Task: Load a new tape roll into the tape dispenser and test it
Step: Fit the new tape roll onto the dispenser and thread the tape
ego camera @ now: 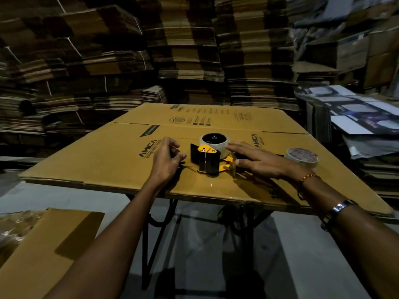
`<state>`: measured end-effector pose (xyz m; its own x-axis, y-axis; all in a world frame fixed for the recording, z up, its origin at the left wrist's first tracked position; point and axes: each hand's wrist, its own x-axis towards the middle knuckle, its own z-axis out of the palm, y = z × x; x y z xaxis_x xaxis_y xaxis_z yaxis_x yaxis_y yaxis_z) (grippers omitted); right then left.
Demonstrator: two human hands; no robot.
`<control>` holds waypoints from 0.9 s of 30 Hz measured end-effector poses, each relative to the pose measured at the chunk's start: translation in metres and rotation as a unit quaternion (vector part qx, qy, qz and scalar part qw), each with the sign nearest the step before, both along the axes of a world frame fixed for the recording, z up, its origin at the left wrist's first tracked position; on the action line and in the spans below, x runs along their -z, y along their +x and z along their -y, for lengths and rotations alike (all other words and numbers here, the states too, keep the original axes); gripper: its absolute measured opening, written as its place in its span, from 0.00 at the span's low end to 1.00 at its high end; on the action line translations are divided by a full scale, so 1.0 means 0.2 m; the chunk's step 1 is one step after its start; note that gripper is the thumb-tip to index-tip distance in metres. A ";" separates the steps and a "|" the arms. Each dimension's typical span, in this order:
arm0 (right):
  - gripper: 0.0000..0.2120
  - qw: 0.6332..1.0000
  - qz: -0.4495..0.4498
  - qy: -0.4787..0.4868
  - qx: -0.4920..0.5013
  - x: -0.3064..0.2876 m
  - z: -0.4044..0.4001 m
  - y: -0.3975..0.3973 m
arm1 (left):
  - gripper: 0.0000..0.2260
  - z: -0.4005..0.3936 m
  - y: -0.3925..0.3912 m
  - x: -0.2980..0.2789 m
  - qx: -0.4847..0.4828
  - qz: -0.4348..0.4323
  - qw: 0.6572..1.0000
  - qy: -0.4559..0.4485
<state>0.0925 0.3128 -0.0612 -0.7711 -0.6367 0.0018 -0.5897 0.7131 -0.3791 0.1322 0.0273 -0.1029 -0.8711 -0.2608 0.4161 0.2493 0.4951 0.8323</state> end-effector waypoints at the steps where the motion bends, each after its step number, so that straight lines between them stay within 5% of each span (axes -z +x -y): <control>1: 0.27 1.000 0.002 0.001 -0.005 0.00 -0.01 -0.01 | 0.12 0.00 -0.01 0.00 0.001 -0.001 1.000 0.002; 14: 0.24 0.998 -0.009 -0.051 -0.024 -0.01 -0.01 -0.02 | 0.10 -0.02 -0.09 0.01 0.040 0.002 0.999 0.028; 27: 0.17 0.982 -0.162 -0.079 0.052 0.11 0.12 -0.05 | 0.09 -0.01 -0.10 0.04 0.053 -0.005 0.998 0.020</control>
